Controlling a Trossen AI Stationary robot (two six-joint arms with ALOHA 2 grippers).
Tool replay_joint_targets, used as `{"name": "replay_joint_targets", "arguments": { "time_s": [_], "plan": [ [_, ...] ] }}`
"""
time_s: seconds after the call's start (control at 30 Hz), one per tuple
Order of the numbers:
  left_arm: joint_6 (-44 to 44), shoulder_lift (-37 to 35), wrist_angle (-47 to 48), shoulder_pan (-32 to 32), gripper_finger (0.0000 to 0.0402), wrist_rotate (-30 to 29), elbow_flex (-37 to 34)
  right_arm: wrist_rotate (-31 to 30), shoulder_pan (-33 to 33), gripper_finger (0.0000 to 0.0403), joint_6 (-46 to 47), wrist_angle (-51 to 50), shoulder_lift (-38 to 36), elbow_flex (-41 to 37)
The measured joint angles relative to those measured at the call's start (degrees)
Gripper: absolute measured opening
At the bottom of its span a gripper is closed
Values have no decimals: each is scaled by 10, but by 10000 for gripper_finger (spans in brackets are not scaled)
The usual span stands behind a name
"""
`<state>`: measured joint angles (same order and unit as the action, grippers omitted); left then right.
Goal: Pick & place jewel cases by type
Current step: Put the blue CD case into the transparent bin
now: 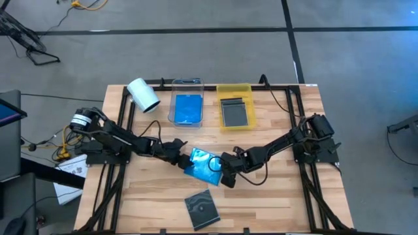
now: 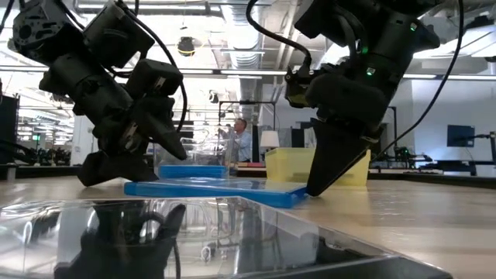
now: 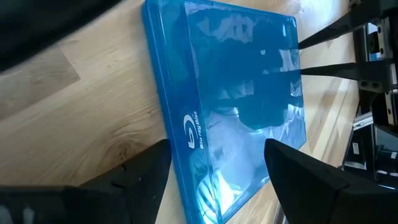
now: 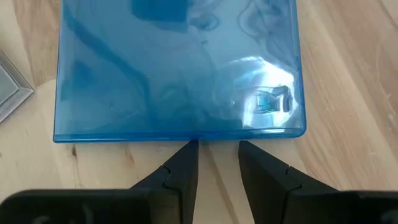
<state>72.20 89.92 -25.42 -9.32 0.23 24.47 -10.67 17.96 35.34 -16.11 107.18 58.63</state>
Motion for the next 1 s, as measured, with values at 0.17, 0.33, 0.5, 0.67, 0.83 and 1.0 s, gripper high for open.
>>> {"name": "replay_joint_targets", "arguments": {
  "time_s": [0.17, 0.33, 0.5, 0.67, 0.83, 1.0],
  "plan": [
    [-3, 1, -13, 0, 257, 1, -1, 3, -1, 108, 0, 0, 0, 0],
    [-16, 3, -38, 0, 257, 7, -3, 7, -5, 108, 4, -7, -1, 1],
    [-17, 3, -17, 0, 257, 11, -1, 7, -5, 108, 32, -44, -6, 3],
    [-16, 2, -8, 0, 256, 11, 0, 29, 2, 108, 21, -68, -17, 1],
    [-12, 1, 5, 0, 256, 20, 0, 64, 17, 108, 10, -83, -28, 0],
    [6, 1, 37, 0, 256, 21, 2, 67, 35, 108, 7, -46, -29, 0]
  ]
}}
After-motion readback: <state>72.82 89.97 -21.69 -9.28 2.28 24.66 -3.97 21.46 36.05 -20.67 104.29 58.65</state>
